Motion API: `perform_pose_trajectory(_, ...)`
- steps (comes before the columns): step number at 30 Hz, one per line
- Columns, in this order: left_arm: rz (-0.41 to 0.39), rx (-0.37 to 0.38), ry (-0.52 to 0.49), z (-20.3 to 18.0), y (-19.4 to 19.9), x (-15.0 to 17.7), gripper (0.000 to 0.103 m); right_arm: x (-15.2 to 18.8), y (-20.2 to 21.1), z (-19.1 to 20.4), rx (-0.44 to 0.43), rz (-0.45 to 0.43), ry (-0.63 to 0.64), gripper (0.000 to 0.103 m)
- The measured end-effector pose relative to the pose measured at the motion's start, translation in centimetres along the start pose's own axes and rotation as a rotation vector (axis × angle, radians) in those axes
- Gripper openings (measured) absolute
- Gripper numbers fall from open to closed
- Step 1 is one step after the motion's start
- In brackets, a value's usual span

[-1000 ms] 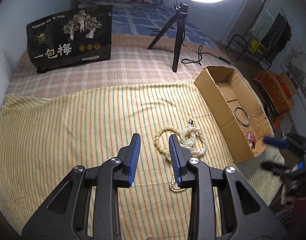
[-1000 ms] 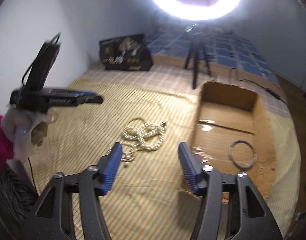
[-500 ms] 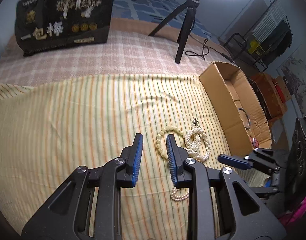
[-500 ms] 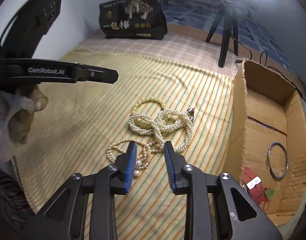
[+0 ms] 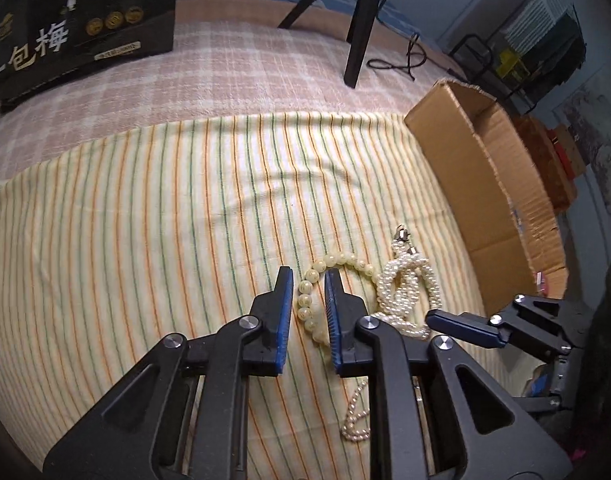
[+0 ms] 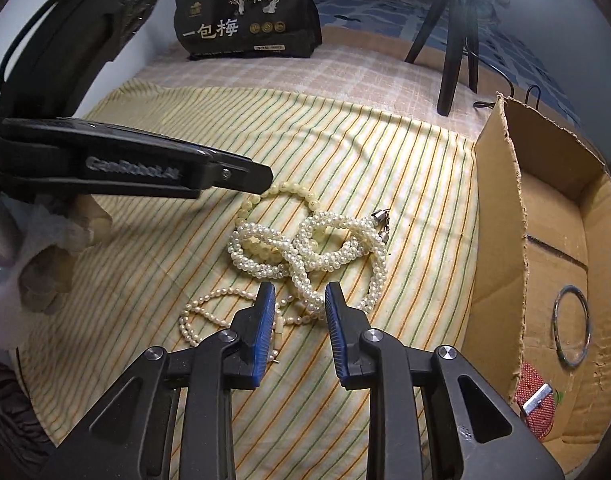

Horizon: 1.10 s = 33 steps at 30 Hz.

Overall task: Organize jewelry
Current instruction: 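Reach the left gripper to the beaded bracelet while the right gripper reaches the pearl pile, then close the left gripper on the cream beaded bracelet while the right gripper grasps a pearl necklace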

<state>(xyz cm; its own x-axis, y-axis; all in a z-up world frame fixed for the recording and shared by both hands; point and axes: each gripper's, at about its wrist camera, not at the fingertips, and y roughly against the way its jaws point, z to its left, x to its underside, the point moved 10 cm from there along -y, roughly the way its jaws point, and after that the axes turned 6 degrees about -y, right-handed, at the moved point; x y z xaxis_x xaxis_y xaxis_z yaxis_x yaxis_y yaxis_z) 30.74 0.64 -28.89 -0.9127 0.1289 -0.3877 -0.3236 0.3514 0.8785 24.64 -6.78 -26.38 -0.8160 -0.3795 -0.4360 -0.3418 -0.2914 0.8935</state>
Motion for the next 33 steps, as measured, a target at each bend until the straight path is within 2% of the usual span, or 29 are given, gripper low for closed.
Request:
perform_pose_trajectory(7, 0.015, -0.045, -0.053, -0.3, -1.6, 0.2, 0.014, -0.2, -0.8, -0.1, 0.0, 0.008, -0.002, 0.023)
perform_pose_trajectory(9, 0.013, -0.067, -0.06, -0.1, -2.0, 0.1, 0.009, -0.2, -1.1, -0.2, 0.005, 0.011, -0.004, 0.023)
perform_pose_trajectory(13, -0.001, -0.087, -0.067, 0.0, -2.1, 0.0, 0.007, -0.2, -1.8, -0.5, 0.014, 0.02, -0.002, 0.021)
perform_pose_trajectory(18, -0.017, -0.09, -0.056, 0.1, -1.8, 0.0, 0.006, -0.4, -2.0, -0.7, 0.017, 0.014, 0.007, 0.009)
perform_pose_trajectory(20, -0.022, -0.09, -0.045, 0.2, -1.6, -0.1, 0.006, -0.4, -2.0, -0.7, 0.01, 0.009, 0.002, 0.008)
perform_pose_trajectory(24, -0.046, -0.103, -0.018, 1.1, -0.4, -0.1, 0.005, -0.6, -1.0, -0.5, -0.028, -0.007, -0.012, 0.006)
perform_pose_trajectory(33, -0.14, -0.072, 0.048, 2.2, 4.9, -0.5, 0.005, -2.5, 3.9, -0.1, -0.106, -0.118, -0.065, 0.006)
